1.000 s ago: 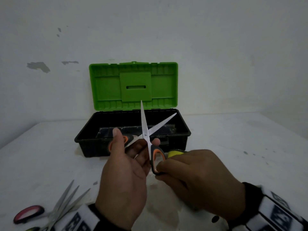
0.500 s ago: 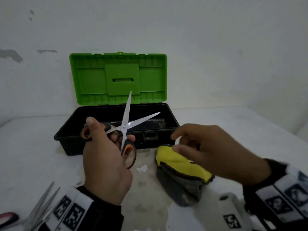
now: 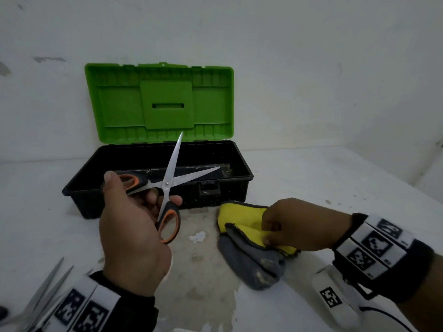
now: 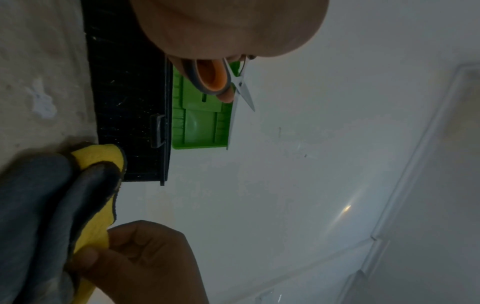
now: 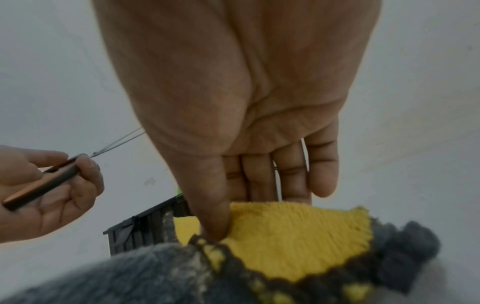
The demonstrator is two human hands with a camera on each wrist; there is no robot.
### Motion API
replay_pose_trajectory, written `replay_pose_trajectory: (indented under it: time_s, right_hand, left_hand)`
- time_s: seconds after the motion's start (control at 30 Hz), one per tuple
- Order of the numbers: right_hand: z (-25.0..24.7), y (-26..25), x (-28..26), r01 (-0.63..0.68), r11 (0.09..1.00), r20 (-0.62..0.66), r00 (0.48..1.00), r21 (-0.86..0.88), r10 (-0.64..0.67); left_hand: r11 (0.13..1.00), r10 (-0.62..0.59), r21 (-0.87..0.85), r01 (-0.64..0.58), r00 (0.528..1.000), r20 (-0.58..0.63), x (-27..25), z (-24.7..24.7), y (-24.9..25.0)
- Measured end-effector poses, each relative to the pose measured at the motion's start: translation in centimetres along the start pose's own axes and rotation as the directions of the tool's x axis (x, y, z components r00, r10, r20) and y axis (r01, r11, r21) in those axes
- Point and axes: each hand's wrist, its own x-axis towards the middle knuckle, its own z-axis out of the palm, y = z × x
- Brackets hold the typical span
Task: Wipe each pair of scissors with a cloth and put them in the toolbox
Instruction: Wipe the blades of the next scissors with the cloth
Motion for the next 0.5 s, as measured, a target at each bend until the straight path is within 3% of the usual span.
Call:
replay_pose_trajectory:
  time_s: [0.1,0.17,0.33,0.43,0.5]
  right_hand:
    - [-1.1,0.0,0.1,0.017,0.995,-0.089,0.996,0.097,-0.008]
    - [-2.3,-0.1,-0.6,0.046,0.964,-0.214,0.977,0.263,0.012]
    - [-5.1,-2.0,-1.6,0.301,0.777,-0.511,0.859,0.553,0.031]
    - [-5.9,-3.6,-1.5,0.433,0.786,-0.621,0.780,0.442,-0.080]
    - [-6.3,-4.6,-0.9,0.480,0.785,-0.630,0.761,0.390,-0.152]
  left_hand:
    - [0.999,0.035,-0.001,-0.035,0.999,0.021,0.4,0.2,0.9]
    - [0.998,0.068,0.005,-0.068,0.998,0.019,0.8,0.6,1.4]
    - [0.988,0.151,0.013,-0.151,0.988,-0.010,2.0,2.0,2.5]
    - [0.982,0.189,0.016,-0.189,0.981,-0.042,2.6,2.8,3.0]
    - [0.976,0.216,0.027,-0.215,0.975,-0.045,2.9,3.0,3.0]
